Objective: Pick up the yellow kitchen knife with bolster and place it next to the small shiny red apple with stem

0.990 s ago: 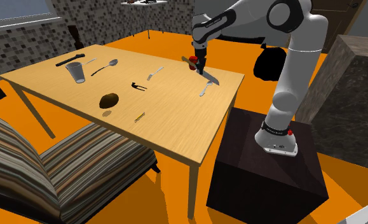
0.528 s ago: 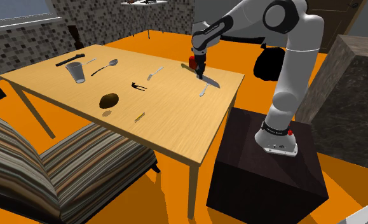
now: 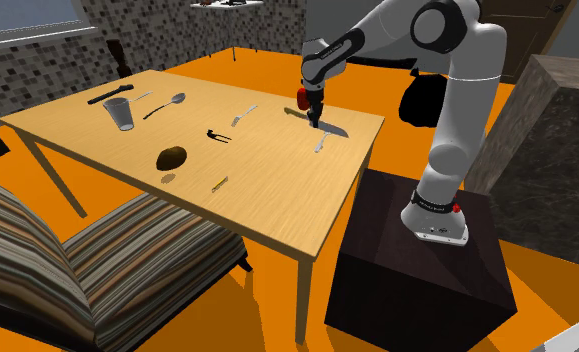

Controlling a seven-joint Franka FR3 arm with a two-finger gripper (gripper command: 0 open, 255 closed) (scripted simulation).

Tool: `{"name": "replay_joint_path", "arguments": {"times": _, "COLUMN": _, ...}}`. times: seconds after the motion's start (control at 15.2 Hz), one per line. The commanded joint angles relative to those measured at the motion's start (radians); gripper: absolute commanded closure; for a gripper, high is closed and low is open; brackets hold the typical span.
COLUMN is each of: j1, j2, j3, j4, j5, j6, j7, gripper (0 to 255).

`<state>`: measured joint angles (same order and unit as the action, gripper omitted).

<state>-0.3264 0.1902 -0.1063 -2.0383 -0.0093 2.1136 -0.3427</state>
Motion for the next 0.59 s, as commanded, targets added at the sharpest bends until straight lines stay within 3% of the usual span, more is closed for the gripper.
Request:
{"name": "replay_joint_path", "arguments": {"times": 0.0, "j1": 0.000, "j2": 0.000, "j3": 0.000, "j4": 0.000, "j5": 0.000, "j6": 0.000, "j7": 0.000, "gripper": 255}}
{"name": "replay_joint_path", "arguments": {"times": 0.07, "j1": 0.000, "j2": 0.000, "j3": 0.000, "j4": 0.000, "j5": 0.000, "j6": 0.000, "j7": 0.000, "gripper": 255}}
{"name": "replay_joint_path", "arguments": {"times": 0.13, "j1": 0.000, "j2": 0.000, "j3": 0.000, "j4": 0.000, "j5": 0.000, "j6": 0.000, "j7": 0.000, "gripper": 0}}
{"name": "replay_joint_path", "arguments": {"times": 0.53, "j1": 0.001, "j2": -0.012, "j3": 0.000, "j4": 0.019, "j5": -0.001, "j6": -0.031, "j7": 0.001, "gripper": 0}}
